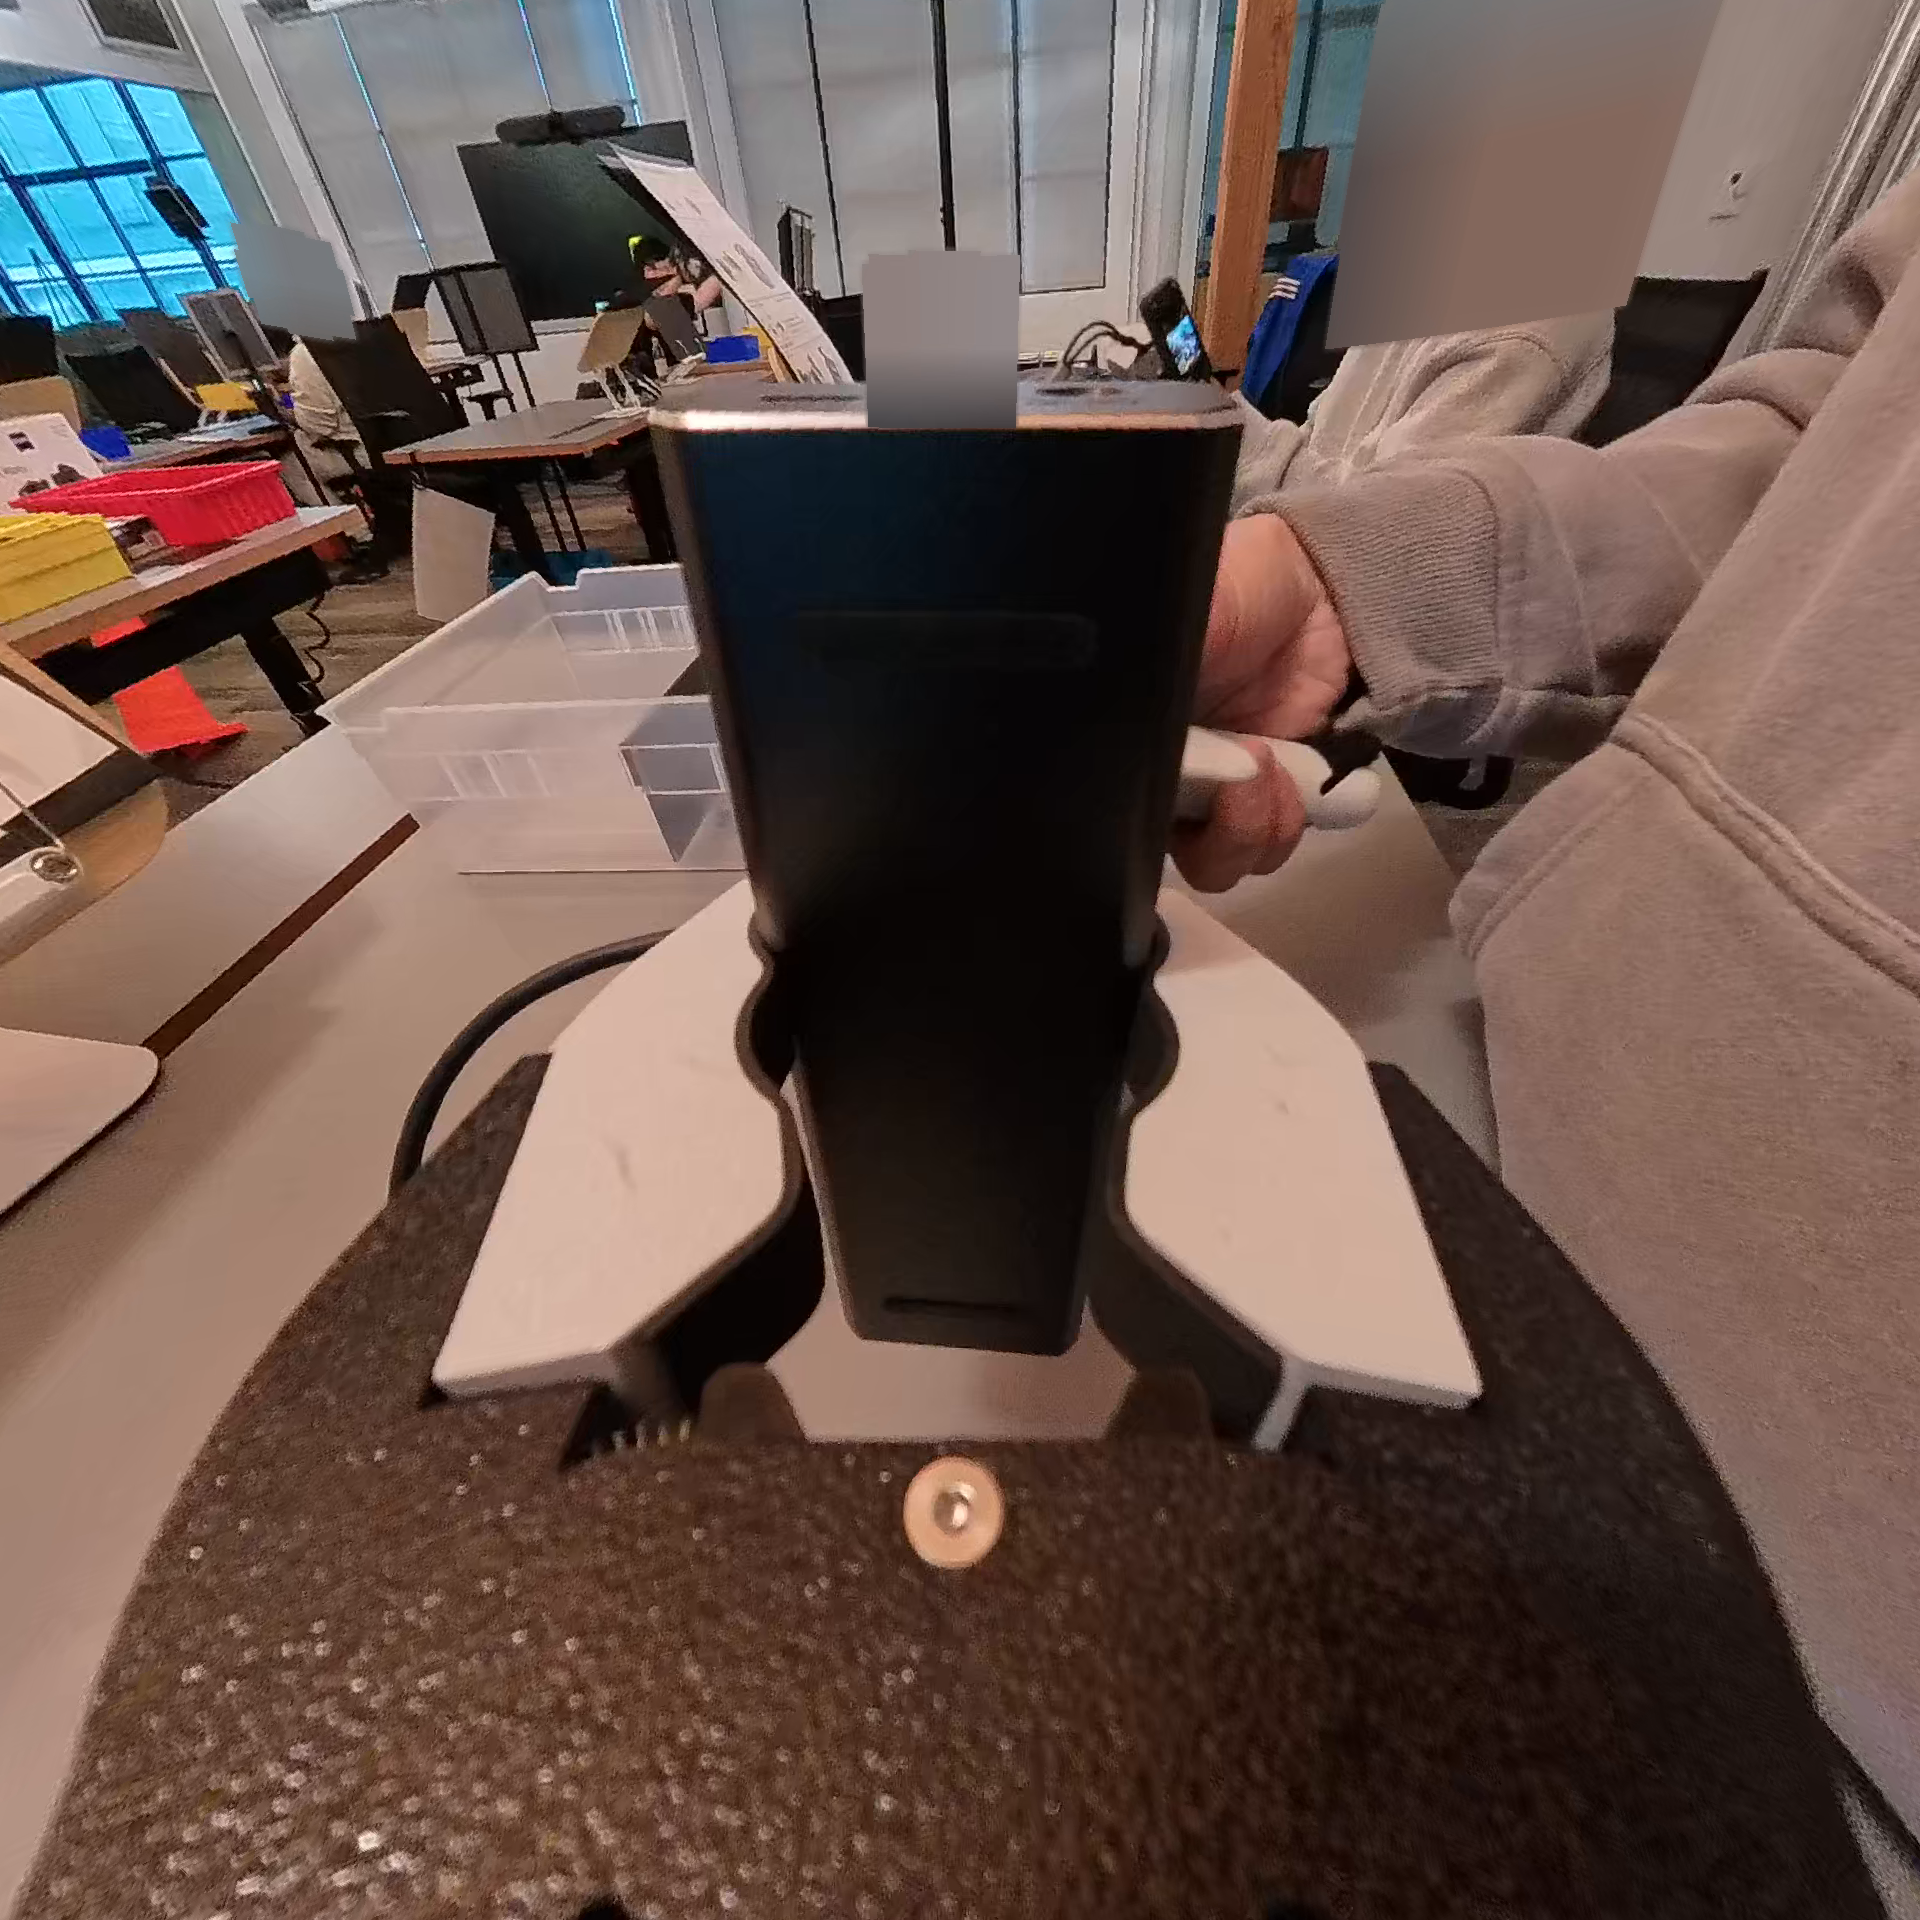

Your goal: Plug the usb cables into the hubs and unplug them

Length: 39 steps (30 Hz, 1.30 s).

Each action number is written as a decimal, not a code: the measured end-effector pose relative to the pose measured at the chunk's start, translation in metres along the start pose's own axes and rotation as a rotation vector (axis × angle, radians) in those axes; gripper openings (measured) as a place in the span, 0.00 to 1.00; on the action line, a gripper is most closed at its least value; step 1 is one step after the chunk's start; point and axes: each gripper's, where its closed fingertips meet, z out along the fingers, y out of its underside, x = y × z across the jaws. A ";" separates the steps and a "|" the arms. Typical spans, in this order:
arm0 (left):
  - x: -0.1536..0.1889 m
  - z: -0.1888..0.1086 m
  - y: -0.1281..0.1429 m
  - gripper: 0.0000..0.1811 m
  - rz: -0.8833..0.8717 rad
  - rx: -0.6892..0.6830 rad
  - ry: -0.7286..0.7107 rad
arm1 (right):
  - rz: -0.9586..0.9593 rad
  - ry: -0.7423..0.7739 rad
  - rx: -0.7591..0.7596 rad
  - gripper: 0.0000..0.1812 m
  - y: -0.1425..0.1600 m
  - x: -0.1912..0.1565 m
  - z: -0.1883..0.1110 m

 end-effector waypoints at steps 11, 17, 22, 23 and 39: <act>0.000 0.003 0.012 0.34 0.088 -0.095 -0.028 | -0.027 0.039 -0.040 0.05 0.004 0.003 0.009; 0.002 0.013 0.012 0.33 0.128 -0.144 -0.056 | -0.057 0.081 -0.114 0.05 0.006 0.002 -0.002; 0.005 0.020 0.005 0.33 0.165 -0.171 -0.054 | -0.148 0.144 -0.173 0.05 0.008 -0.006 -0.011; 0.007 0.021 0.003 0.33 0.176 -0.178 -0.047 | -0.157 0.150 -0.190 0.05 0.010 -0.009 -0.012; -0.053 -0.053 -0.015 0.33 0.030 -0.129 -0.242 | -0.444 0.313 0.148 0.05 -0.098 -0.068 -0.165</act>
